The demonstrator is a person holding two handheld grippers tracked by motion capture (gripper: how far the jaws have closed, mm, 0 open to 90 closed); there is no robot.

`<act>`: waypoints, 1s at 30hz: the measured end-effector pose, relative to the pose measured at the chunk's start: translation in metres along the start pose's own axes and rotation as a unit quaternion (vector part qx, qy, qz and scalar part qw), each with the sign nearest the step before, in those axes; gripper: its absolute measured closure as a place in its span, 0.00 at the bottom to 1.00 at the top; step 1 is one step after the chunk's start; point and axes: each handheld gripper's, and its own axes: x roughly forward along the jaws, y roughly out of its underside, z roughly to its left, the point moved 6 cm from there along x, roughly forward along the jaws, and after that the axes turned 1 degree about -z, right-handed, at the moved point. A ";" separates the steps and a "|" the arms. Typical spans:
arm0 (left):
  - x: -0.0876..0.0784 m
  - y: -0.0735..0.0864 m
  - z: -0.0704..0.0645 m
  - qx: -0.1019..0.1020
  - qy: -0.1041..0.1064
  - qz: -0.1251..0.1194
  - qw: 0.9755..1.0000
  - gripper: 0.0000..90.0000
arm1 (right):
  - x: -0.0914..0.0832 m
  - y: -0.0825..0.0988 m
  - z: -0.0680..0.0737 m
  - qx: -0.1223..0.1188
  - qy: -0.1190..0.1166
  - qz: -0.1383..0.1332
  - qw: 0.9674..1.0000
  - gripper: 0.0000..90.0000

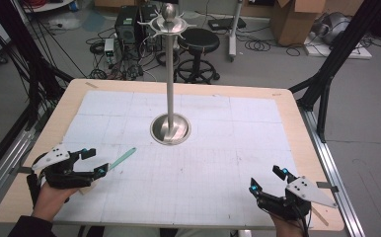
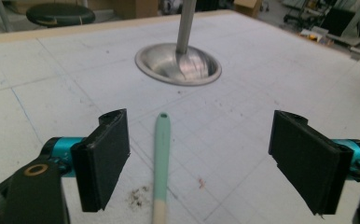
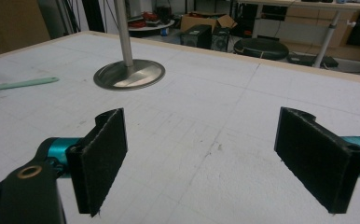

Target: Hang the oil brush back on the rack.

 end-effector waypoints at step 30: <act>0.024 0.041 0.014 0.006 -0.022 0.154 0.988 0.57 | 0.002 0.001 0.002 -0.002 -0.003 0.004 1.000 0.17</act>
